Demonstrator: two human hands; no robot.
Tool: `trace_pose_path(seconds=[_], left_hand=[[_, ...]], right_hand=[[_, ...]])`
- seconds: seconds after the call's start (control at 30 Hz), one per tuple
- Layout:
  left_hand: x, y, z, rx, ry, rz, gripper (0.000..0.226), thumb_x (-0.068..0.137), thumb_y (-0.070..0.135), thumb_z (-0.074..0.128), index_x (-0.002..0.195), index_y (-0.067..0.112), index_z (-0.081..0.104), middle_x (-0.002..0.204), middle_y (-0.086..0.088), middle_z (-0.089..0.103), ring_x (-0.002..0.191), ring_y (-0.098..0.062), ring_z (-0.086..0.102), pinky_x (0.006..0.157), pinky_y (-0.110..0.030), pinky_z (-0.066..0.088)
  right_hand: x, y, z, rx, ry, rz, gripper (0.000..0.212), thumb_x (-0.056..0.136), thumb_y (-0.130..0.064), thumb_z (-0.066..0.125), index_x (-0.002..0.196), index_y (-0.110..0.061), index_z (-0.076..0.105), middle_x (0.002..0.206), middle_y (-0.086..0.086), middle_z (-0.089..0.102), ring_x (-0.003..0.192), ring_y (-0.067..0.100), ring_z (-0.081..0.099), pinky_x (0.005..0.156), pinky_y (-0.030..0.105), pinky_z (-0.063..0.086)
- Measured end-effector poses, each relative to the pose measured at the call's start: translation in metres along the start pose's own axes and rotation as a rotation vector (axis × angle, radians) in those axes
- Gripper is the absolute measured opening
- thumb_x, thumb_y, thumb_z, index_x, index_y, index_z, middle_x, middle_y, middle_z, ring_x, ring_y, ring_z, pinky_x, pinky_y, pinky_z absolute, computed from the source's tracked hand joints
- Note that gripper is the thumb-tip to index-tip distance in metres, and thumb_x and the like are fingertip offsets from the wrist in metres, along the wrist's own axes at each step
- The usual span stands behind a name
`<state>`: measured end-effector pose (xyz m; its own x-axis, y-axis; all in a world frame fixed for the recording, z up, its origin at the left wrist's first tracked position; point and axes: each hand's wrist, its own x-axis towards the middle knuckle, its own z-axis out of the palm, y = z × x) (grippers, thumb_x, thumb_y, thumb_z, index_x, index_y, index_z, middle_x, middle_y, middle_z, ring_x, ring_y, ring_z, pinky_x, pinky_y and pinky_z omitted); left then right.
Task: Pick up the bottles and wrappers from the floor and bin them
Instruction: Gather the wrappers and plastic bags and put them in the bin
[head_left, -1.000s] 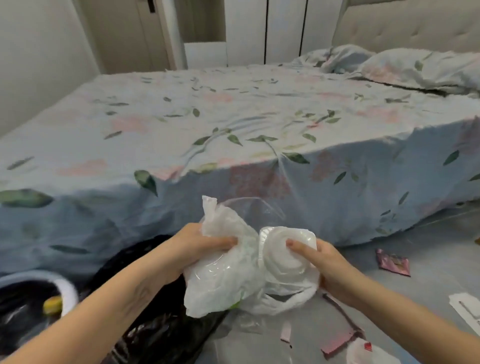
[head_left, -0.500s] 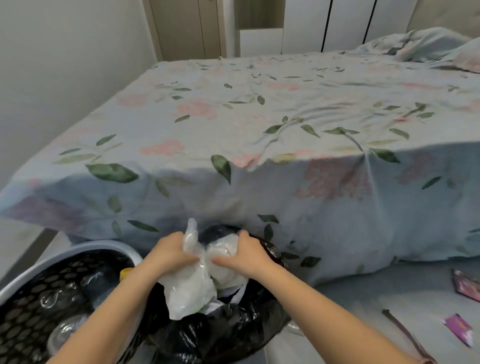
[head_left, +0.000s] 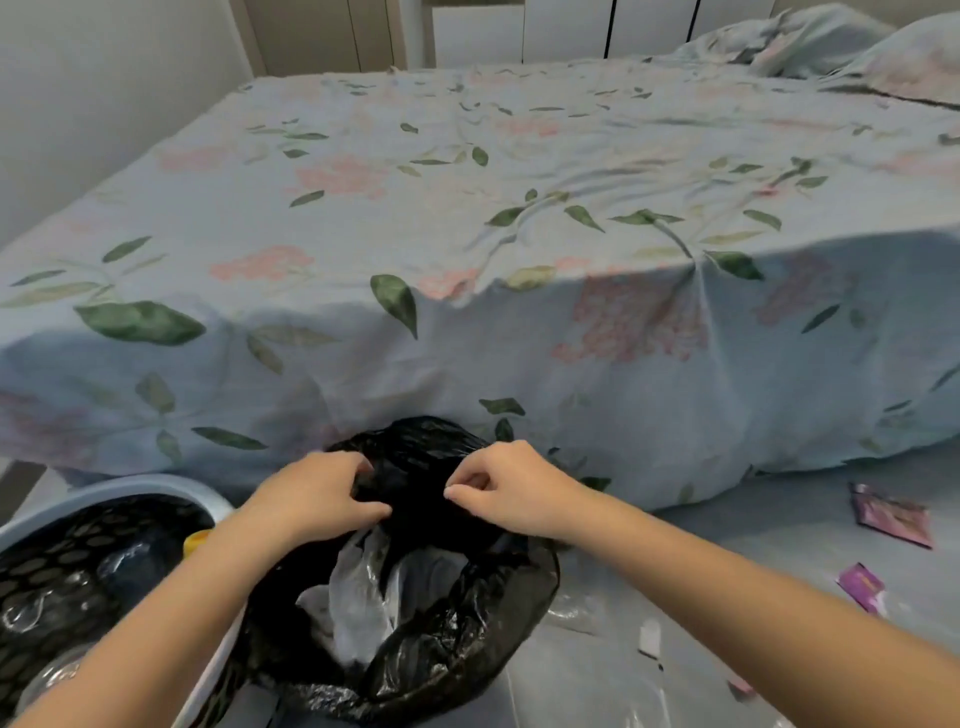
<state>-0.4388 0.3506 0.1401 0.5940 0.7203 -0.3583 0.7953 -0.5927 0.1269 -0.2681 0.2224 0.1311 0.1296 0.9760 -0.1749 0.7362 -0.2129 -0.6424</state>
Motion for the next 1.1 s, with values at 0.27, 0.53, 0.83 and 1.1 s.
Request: trace_pose_path(seconds=[0.27, 0.53, 0.83, 1.1], left_hand=[[-0.002, 0.160, -0.016, -0.439, -0.112, 0.412, 0.012, 0.083, 0.034, 0.065, 0.091, 0.026, 0.071, 0.080, 0.002, 0.076, 0.076, -0.016, 0.071, 0.068, -0.032, 0.058], [0.056, 0.351, 0.069, -0.146, -0.367, 0.590, 0.019, 0.084, 0.022, 0.058, 0.093, 0.014, 0.072, 0.084, -0.010, 0.070, 0.064, -0.018, 0.062, 0.055, -0.021, 0.051], [0.090, 0.412, 0.210, 0.172, -0.371, 0.698, 0.042, 0.077, 0.042, 0.062, 0.113, 0.021, 0.065, 0.118, -0.001, 0.066, 0.109, -0.021, 0.060, 0.090, -0.030, 0.050], [0.087, 0.439, 0.306, 0.269, -0.155, 0.919, 0.055, 0.072, 0.057, 0.059, 0.116, 0.025, 0.056, 0.120, 0.004, 0.051, 0.116, -0.018, 0.042, 0.098, -0.031, 0.037]], right_hand=[[-0.107, 0.118, -0.092, 0.412, 0.023, 0.322, 0.013, 0.090, -0.019, 0.061, 0.101, -0.013, 0.065, 0.088, 0.002, 0.068, 0.073, 0.017, 0.062, 0.073, 0.034, 0.054], [-0.217, 0.283, -0.090, 0.435, 0.218, 0.675, 0.026, 0.086, -0.024, 0.067, 0.110, -0.016, 0.062, 0.084, -0.001, 0.062, 0.083, 0.018, 0.060, 0.068, 0.028, 0.049], [-0.282, 0.411, -0.024, 0.283, 0.543, 0.986, 0.024, 0.080, -0.015, 0.069, 0.104, -0.011, 0.069, 0.094, 0.005, 0.070, 0.083, 0.015, 0.062, 0.079, 0.022, 0.048], [-0.310, 0.454, -0.008, 0.263, 0.680, 1.112, 0.030, 0.080, -0.017, 0.069, 0.110, -0.014, 0.063, 0.096, -0.001, 0.061, 0.089, 0.017, 0.059, 0.082, 0.024, 0.044]])
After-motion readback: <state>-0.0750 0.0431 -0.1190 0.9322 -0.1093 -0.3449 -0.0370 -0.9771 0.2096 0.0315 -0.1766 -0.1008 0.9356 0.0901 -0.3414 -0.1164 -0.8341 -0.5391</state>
